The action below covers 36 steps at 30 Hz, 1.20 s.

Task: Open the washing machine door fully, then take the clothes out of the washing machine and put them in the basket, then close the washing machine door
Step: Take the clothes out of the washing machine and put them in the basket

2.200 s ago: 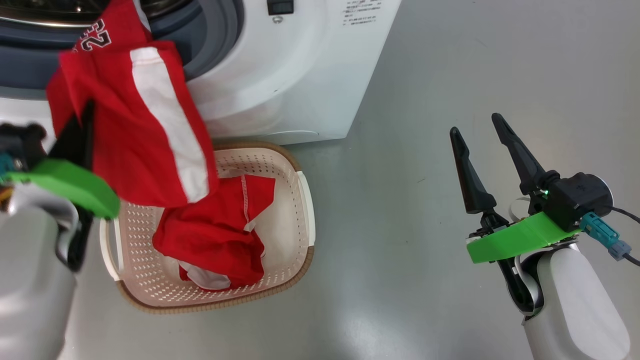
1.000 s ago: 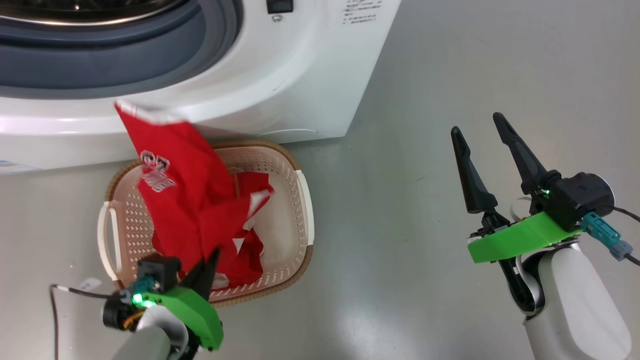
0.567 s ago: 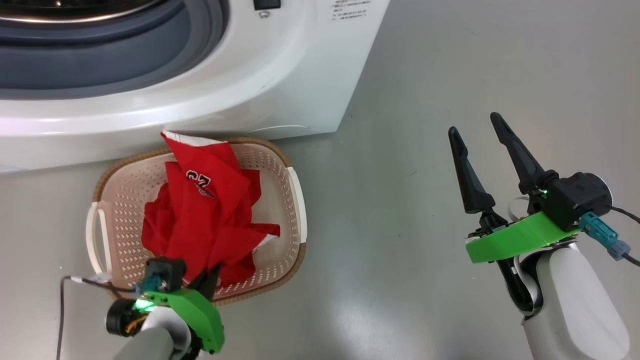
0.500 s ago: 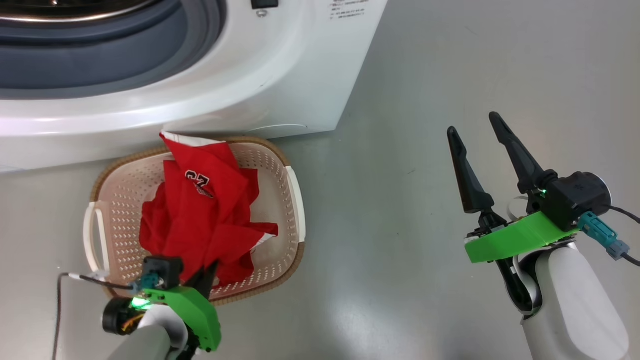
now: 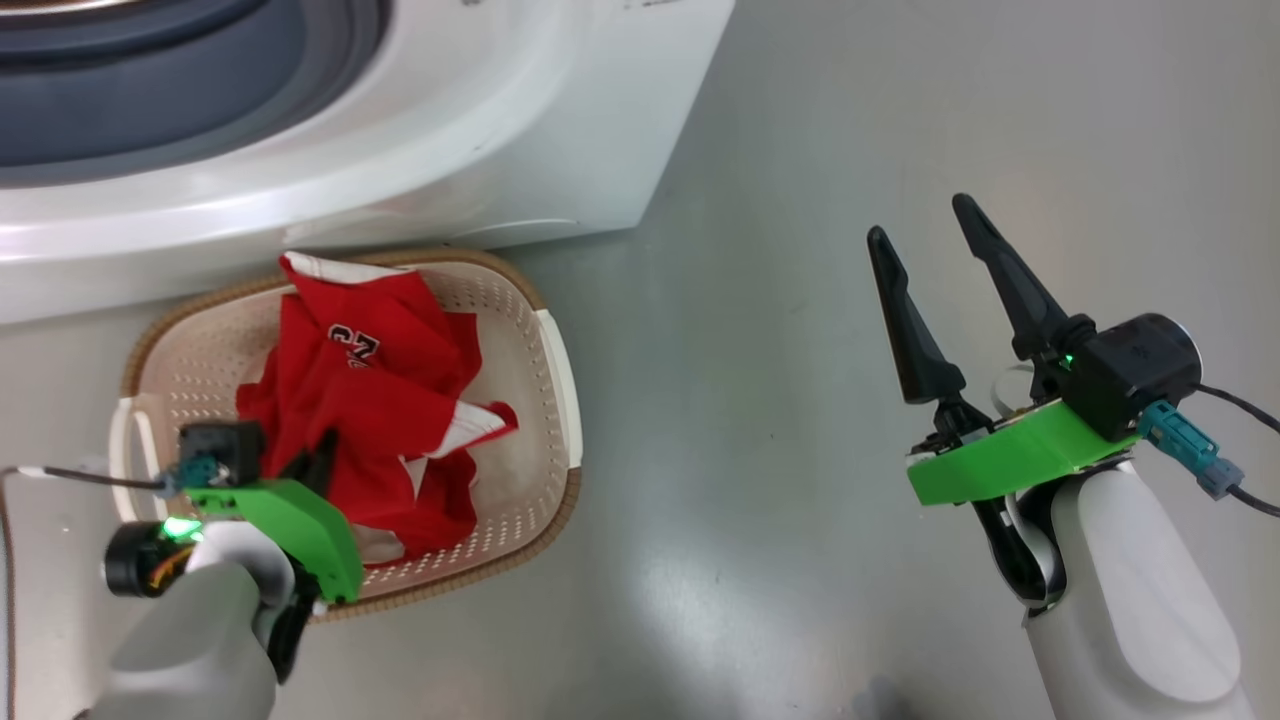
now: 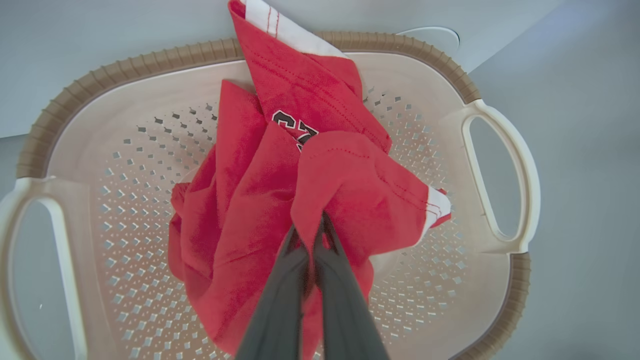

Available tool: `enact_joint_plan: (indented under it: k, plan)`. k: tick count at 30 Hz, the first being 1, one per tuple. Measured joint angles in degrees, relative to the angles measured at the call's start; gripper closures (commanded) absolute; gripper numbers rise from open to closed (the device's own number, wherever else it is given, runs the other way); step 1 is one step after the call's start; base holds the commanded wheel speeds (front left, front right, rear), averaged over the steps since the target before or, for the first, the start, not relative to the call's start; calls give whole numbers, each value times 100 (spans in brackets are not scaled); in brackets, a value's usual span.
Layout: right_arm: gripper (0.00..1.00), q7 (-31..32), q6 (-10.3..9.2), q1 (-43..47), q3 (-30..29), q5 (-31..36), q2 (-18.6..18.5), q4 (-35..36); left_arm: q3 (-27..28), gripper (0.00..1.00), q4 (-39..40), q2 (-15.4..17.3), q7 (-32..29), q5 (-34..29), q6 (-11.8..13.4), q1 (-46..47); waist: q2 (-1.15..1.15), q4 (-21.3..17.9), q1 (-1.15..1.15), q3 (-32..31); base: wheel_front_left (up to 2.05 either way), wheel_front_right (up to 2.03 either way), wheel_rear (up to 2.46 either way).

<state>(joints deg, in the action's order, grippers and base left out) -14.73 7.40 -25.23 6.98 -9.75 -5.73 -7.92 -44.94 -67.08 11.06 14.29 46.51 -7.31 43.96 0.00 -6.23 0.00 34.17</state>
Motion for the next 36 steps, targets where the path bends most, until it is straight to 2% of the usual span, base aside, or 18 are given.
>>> enact_joint_plan:
  k: [7,8,9,11,12,25,31,36]
  plan:
    - [0,0,0,-86,16,2,11,12,41,100,-337,-7,-1,31,0,150,0,-121,0,173,0,0,0]
    - [0,0,0,-86,15,4,12,12,36,88,-366,-11,-1,60,0,153,0,-130,0,190,0,0,0]
    - [0,0,0,-86,14,8,12,12,36,65,-385,-16,-1,98,0,161,0,-133,0,203,0,0,0]
    - [0,0,0,-86,10,9,12,12,40,8,-412,-25,-1,201,0,213,0,-125,0,214,0,0,0]
    - [0,0,0,-86,3,9,11,13,37,0,-414,-27,-1,220,0,249,0,-116,0,214,0,0,0]
    - [0,0,0,-88,-33,11,8,10,110,0,-212,66,0,557,0,319,0,30,0,129,0,0,0]
    - [0,0,0,-88,-59,12,-3,-1,479,0,86,191,0,535,0,316,0,108,0,51,0,0,0]
    - [0,0,0,-82,-84,16,-23,-20,944,0,398,219,0,267,0,287,0,173,0,-71,0,0,0]
